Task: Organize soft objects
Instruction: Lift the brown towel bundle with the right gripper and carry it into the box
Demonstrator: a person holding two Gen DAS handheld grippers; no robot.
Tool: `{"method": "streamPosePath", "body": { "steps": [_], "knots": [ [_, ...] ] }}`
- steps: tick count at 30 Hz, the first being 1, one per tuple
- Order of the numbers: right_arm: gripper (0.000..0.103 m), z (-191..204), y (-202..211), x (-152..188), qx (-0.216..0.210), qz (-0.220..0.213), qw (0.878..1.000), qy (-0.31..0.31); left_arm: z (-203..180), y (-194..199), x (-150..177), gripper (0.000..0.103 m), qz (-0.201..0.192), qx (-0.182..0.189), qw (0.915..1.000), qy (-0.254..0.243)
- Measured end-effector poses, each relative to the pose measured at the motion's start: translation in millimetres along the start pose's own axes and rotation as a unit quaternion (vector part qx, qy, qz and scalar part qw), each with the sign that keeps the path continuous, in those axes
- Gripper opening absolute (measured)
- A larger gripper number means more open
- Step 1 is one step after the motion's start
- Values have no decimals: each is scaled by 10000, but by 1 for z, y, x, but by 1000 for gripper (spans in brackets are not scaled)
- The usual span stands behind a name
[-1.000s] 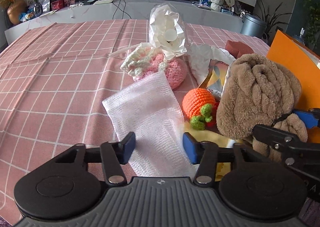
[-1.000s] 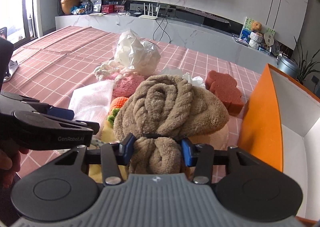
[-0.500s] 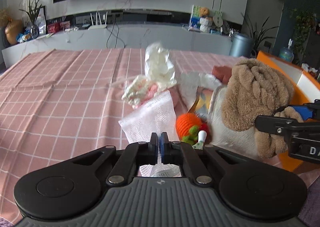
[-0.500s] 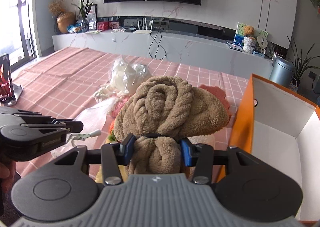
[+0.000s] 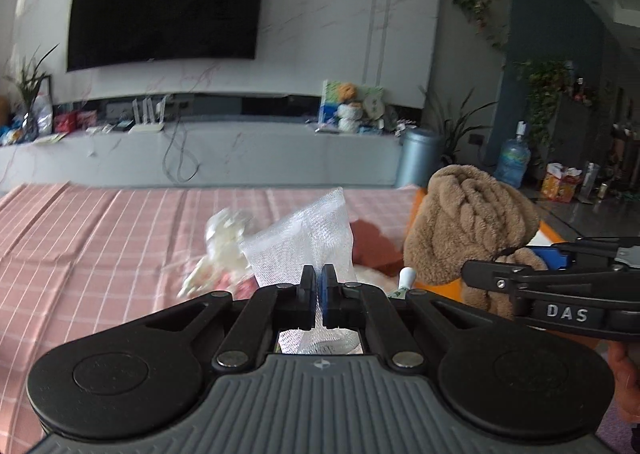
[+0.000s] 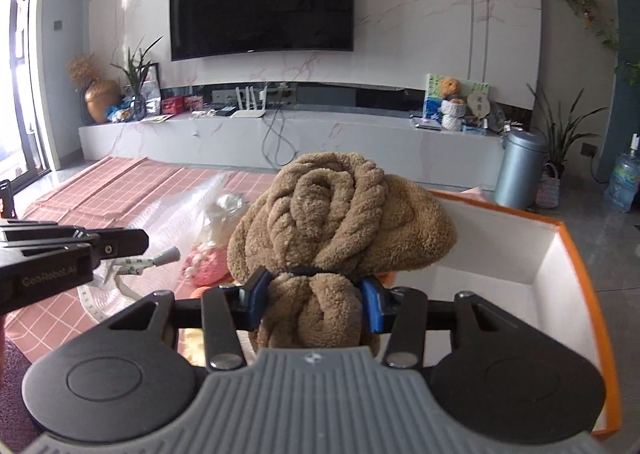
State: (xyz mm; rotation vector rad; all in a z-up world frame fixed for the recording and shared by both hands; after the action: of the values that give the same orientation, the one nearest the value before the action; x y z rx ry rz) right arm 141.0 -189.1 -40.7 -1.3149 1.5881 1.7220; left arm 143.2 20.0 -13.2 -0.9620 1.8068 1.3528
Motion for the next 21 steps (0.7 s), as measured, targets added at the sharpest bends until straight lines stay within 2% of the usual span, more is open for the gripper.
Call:
{"method": "streamPosePath", "body": {
  "steps": [8,13,18,21],
  "knots": [
    [47,-64,22,7,355,234,9986,-327,-74,-1,-24,3,-258,803,9949,-557],
    [47,-104,30,17,535,645,9955,-453,-123,-18,-31,3,-239,1307,9872,-884],
    [47,-132,23,29,615,1136,9911,-333,-166,-40,-28,3,-58,1694,9773,-1272],
    [47,-145,13,36,489,1491,9872,-281,-183,-59,-22,3,214,1791,9711,-1565]
  ]
}}
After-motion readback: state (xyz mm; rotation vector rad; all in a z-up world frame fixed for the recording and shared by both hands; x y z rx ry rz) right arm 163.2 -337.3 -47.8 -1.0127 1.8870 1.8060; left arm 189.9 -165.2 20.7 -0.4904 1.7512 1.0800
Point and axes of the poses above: each gripper's, at about its wrist camera, not at the fingertips, and y roughly against the way its jaws point, z to its left, x to its underside, the point moved 8 cm from there along -y, roughly the way its jaws point, and after that the axes turned 8 degrees about y, right-handed, at the moved point
